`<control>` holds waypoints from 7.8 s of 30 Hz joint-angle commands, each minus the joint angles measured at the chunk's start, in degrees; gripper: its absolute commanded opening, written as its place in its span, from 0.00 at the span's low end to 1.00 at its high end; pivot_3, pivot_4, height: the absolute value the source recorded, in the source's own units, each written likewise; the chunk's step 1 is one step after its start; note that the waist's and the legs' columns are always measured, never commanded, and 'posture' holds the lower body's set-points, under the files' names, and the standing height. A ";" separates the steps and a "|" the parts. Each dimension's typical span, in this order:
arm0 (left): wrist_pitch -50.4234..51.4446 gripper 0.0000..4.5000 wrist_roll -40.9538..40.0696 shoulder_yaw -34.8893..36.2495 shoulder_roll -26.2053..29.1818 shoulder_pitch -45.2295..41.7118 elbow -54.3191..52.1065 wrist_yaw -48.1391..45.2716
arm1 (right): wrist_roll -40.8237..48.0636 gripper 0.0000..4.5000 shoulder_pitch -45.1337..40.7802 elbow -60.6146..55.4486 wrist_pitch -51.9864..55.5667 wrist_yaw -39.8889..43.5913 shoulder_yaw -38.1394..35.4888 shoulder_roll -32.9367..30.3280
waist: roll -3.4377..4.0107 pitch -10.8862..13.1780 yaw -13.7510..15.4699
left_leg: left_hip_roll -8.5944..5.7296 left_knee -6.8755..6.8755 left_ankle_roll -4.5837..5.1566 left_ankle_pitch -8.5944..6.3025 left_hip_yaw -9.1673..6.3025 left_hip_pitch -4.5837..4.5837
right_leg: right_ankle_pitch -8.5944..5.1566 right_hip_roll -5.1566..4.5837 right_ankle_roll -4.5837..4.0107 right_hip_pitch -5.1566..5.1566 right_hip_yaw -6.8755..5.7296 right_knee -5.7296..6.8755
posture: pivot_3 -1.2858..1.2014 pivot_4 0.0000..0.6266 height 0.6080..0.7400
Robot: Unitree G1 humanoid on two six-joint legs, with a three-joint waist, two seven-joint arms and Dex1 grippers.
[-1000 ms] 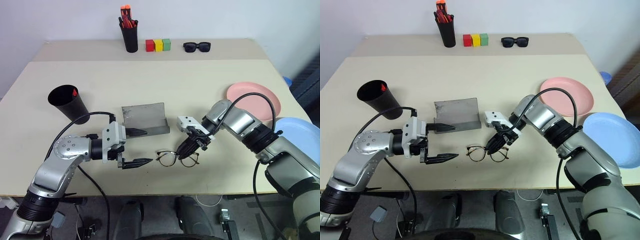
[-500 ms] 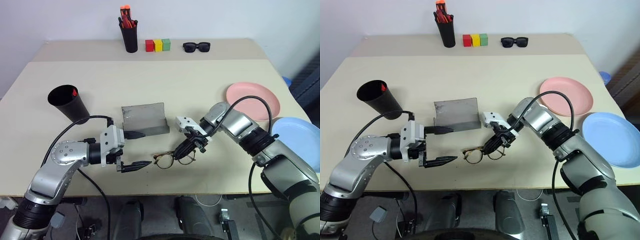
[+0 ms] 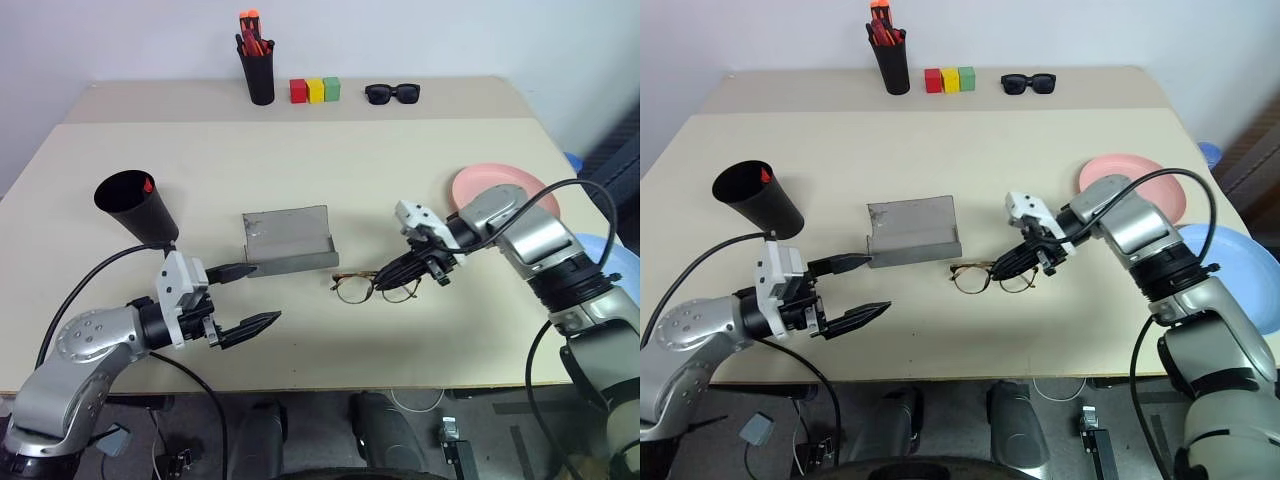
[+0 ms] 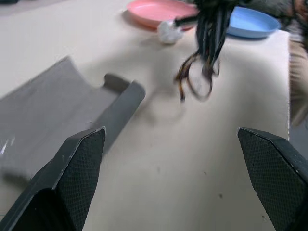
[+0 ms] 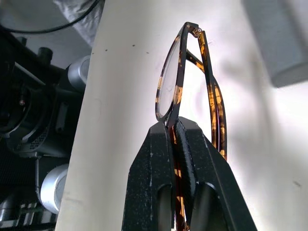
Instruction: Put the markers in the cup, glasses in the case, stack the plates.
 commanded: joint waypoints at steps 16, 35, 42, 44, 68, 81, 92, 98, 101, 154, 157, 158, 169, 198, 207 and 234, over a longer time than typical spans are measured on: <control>-4.69 1.00 -0.96 8.84 -2.47 12.83 -4.63 2.99 | -6.52 0.00 -13.96 30.74 -28.19 -5.70 -10.45 24.11 | 0.04 0.02 -1.39 | 0.00 -0.09 0.00 0.00 0.03 0.01 | -0.01 0.00 -0.06 0.00 0.00 -0.02 | 0.52 0.24 1.00; -6.26 1.00 0.23 8.25 -5.02 18.27 -9.98 8.15 | -11.94 0.00 -19.83 46.63 -39.48 -6.14 -14.92 36.05 | 0.08 0.05 -1.33 | 0.01 -0.15 -0.01 0.00 0.03 -0.01 | 0.01 0.01 -0.03 -0.06 0.00 0.00 | 0.52 0.24 1.00; -6.16 1.00 0.42 7.72 -5.34 18.34 -10.88 9.47 | -15.12 0.00 -18.13 50.90 -43.15 -12.48 -15.35 38.57 | 0.08 0.05 -1.37 | 0.01 -0.16 -0.01 0.00 0.03 0.00 | -0.01 0.01 -0.06 -0.06 0.00 0.00 | 0.52 0.24 1.00; -6.11 1.00 0.42 7.67 -5.36 18.51 -11.14 9.75 | -15.77 0.00 -18.05 51.64 -43.94 -13.93 -15.57 38.90 | 0.08 0.05 -1.35 | 0.01 -0.16 -0.01 0.00 0.03 -0.01 | -0.01 0.01 -0.06 -0.06 0.00 -0.01 | 0.52 0.24 1.00; -5.02 1.00 -0.09 6.74 -5.14 18.01 -12.52 11.88 | -23.13 0.00 -18.11 53.56 -46.86 -11.59 -14.47 36.31 | 0.08 0.05 -1.36 | 0.01 -0.15 -0.01 0.00 0.03 0.00 | -0.02 0.01 -0.08 -0.06 0.01 0.00 | 0.52 0.24 1.00; -4.62 1.00 -0.32 6.47 -5.30 18.58 -13.64 12.96 | -25.74 0.16 -17.68 54.21 -46.40 -10.02 -13.71 36.15 | 0.08 0.05 -1.38 | 0.01 -0.15 -0.01 0.00 0.03 0.01 | -0.01 0.02 -0.07 -0.05 0.01 0.00 | 0.52 0.24 1.00; -4.21 1.00 -0.95 6.52 -5.14 17.27 -13.19 13.63 | -23.85 0.99 -18.30 53.62 -45.60 -12.64 -16.44 36.94 | 0.08 0.05 -1.38 | 0.01 -0.16 -0.01 0.00 0.03 0.00 | -0.01 0.02 -0.07 -0.05 0.01 0.00 | 0.52 0.24 1.00; -2.13 1.00 -4.06 7.64 -6.28 12.49 -12.20 16.57 | -18.88 0.99 -18.45 49.91 -40.80 -9.09 -20.55 35.17 | 0.09 0.05 -1.27 | 0.01 -0.13 -0.01 0.00 0.02 0.00 | 0.02 0.01 -0.01 -0.03 0.00 0.00 | 0.52 0.24 1.00; -1.20 1.00 -4.94 8.32 -5.97 9.51 -10.73 17.54 | -16.50 0.99 -16.39 44.21 -37.74 -7.73 -22.04 32.80 | 0.10 0.06 -1.17 | 0.01 -0.13 -0.01 0.00 0.01 0.00 | 0.03 0.02 0.01 -0.03 0.00 0.01 | 0.52 0.24 1.00; -21.10 0.00 44.92 -33.36 -9.18 -75.56 82.03 -6.27 | -4.48 1.00 36.44 -27.87 -10.98 -40.18 -27.84 10.65 | -0.01 0.09 0.29 | -0.03 -0.03 -0.03 0.01 -0.03 -0.23 | 0.03 0.06 0.10 -0.12 -0.03 -0.02 | 0.52 0.24 1.00; -22.73 0.00 46.07 -33.38 -10.28 -76.21 84.36 -6.87 | -3.99 1.00 36.46 -28.22 -10.74 -40.63 -27.90 10.42 | -0.01 0.09 0.23 | -0.03 -0.03 -0.03 0.01 -0.03 -0.24 | 0.03 0.06 0.11 -0.12 -0.02 -0.03 | 0.52 0.24 1.00; -23.35 0.00 46.19 -33.41 -10.80 -76.35 84.58 -7.70 | -3.86 1.00 36.34 -28.40 -10.54 -40.84 -28.00 10.35 | -0.01 0.09 0.23 | -0.03 -0.03 -0.03 0.01 -0.03 -0.23 | 0.03 0.06 0.11 -0.12 -0.03 -0.03 | 0.52 0.24 1.00; -19.24 0.00 43.14 -32.27 -8.57 -68.72 69.88 -22.32 | -3.12 1.00 36.71 -28.69 -10.42 -41.79 -28.14 9.15 | 0.00 0.09 0.18 | -0.03 -0.05 -0.03 0.01 -0.04 -0.20 | 0.03 0.06 0.11 -0.12 -0.02 0.01 | 0.52 0.24 1.00; -2.64 0.12 23.52 -15.35 -18.93 -52.29 30.37 -3.35 | 2.10 1.00 37.32 -27.44 -6.85 -54.95 -44.87 7.99 | 0.00 0.07 0.82 | -0.05 0.08 -0.02 0.02 -0.09 -0.21 | 0.04 -0.01 0.12 -0.04 -0.04 0.07 | 0.52 0.24 1.00; -6.38 1.00 17.78 -22.49 -23.03 -50.31 33.25 -13.21 | -3.21 1.00 45.59 -21.26 -8.58 -61.25 -51.62 4.90 | 0.05 0.04 0.38 | -0.06 0.05 -0.02 0.02 -0.05 -0.03 | 0.04 0.03 0.10 0.08 0.00 0.08 | 0.52 0.24 1.00; -21.09 1.00 22.56 -28.99 -24.78 -54.79 46.62 -22.73 | -2.88 0.87 56.64 -28.62 6.84 -72.22 -56.22 8.13 | 0.11 0.01 0.37 | -0.06 0.06 -0.01 0.01 -0.01 -0.01 | 0.03 0.04 0.10 0.15 0.07 -0.02 | 0.52 0.24 1.00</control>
